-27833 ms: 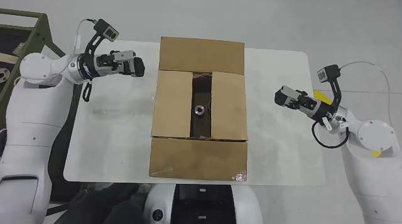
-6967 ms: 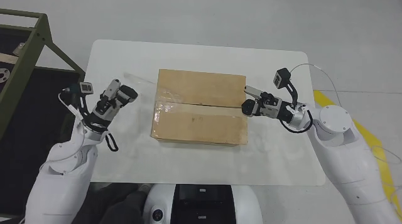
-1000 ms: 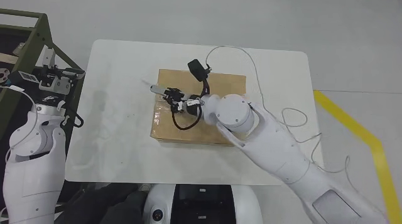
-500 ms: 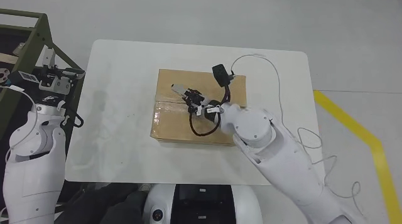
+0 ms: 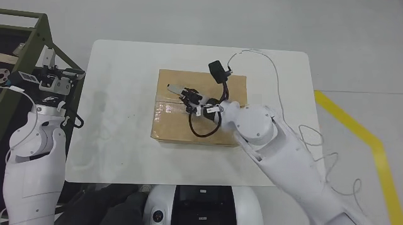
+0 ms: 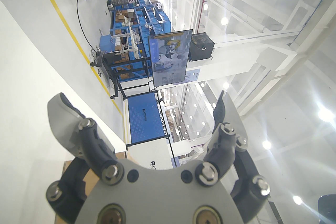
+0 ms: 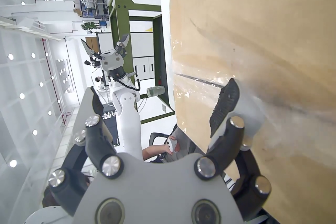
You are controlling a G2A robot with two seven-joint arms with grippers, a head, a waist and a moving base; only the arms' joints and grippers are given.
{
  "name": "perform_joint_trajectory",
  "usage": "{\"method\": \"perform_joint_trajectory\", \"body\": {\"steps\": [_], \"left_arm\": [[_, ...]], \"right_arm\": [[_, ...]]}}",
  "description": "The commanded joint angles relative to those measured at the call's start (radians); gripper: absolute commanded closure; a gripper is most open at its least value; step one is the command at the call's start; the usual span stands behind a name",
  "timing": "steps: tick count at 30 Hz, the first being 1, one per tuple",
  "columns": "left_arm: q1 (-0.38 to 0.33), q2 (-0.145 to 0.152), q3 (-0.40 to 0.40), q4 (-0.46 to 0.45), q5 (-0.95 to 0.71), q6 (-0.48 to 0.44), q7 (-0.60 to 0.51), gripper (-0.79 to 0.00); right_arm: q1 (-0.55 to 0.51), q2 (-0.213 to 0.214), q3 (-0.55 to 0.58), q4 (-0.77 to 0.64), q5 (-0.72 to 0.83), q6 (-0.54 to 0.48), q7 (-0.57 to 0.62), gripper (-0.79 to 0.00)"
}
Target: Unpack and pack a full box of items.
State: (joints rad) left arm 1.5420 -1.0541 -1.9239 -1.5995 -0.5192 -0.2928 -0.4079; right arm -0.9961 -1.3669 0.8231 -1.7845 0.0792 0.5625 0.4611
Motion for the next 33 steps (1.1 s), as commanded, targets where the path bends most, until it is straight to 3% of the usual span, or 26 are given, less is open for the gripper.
{"method": "perform_joint_trajectory", "body": {"steps": [1, 7, 13, 33], "left_arm": [[0.0, 0.0, 0.0, 0.0, 0.0, 0.0, 0.0, -0.785], [0.0, 0.0, 0.0, 0.0, 0.0, 0.0, 0.0, -0.785], [0.0, 0.0, 0.0, 0.0, 0.0, 0.0, 0.0, -0.785], [0.0, 0.0, 0.0, 0.0, 0.0, 0.0, 0.0, -0.785]], "right_arm": [[0.039, -0.011, -0.025, 0.042, 0.016, -0.005, 0.011, -0.785], [0.131, -0.047, -0.091, 0.141, 0.075, -0.048, 0.044, -0.785], [0.165, -0.066, -0.113, 0.187, 0.083, -0.022, 0.033, -0.785], [-0.073, 0.009, 0.078, -0.04, -0.05, 0.16, 0.034, -0.785]]}}
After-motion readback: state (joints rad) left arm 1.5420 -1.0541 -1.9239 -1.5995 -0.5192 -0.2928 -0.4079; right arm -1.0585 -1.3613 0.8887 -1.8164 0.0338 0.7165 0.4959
